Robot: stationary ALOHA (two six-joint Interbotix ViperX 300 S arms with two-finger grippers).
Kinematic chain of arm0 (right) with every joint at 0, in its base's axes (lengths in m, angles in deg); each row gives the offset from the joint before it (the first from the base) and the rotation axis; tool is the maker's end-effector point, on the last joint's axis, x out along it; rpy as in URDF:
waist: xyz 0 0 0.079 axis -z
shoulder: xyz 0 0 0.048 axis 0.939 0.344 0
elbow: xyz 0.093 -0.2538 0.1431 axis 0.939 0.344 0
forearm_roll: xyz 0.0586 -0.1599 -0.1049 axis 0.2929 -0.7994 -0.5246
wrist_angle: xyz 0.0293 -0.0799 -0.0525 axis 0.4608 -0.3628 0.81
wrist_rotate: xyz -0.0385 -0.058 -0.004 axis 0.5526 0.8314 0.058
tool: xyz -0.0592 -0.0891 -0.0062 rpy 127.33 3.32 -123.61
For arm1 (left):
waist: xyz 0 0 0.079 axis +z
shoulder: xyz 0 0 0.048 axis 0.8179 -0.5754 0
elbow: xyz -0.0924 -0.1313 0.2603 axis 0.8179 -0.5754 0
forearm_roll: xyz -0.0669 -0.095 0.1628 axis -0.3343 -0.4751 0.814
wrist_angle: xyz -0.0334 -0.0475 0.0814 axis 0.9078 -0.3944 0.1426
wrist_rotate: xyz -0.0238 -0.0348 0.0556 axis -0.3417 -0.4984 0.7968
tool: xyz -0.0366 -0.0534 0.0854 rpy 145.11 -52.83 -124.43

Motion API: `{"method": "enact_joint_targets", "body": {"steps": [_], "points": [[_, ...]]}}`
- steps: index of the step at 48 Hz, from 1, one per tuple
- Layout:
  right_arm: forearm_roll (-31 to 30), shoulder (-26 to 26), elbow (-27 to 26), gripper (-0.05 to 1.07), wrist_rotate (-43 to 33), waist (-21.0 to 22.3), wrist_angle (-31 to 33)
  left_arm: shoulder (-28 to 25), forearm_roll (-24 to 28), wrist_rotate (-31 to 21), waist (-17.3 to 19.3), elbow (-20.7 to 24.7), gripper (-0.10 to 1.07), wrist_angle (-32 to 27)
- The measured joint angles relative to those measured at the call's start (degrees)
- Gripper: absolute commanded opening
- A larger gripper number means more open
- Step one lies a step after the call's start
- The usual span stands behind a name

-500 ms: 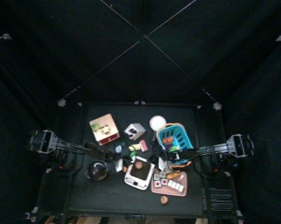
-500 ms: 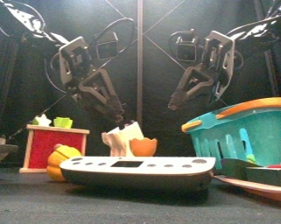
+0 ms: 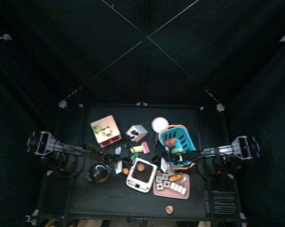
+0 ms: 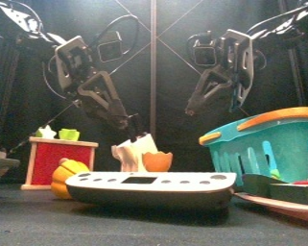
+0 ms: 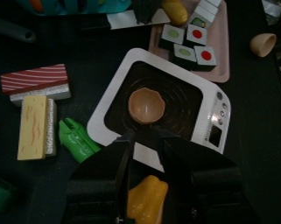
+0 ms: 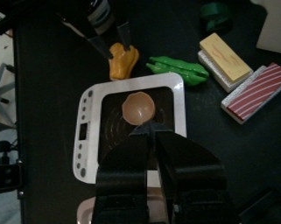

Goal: Grab banana

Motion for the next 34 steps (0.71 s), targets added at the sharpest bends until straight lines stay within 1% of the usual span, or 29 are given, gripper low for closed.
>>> {"method": "enact_joint_targets", "body": {"steps": [5,13,22,28,34], "points": [[3.43,-1.05,-1.76,0.45,0.00,0.09,4.66,1.76,1.14,0.18,0.70,-1.49,0.68,0.09],[5.63,-1.41,-3.87,0.45,-0.09,0.26,9.40,4.92,1.41,0.26,2.99,-3.78,0.68,1.49],[6.06,-1.41,-4.48,0.45,-0.09,0.26,10.55,8.44,1.32,0.44,5.36,-6.94,0.68,5.62],[7.03,-1.41,-4.48,0.45,0.00,0.26,10.90,10.63,1.41,0.62,5.80,-8.44,0.68,7.29],[9.67,-1.49,-4.48,0.45,0.00,0.26,12.39,12.66,1.49,0.62,5.98,-8.96,0.68,7.65]]}}
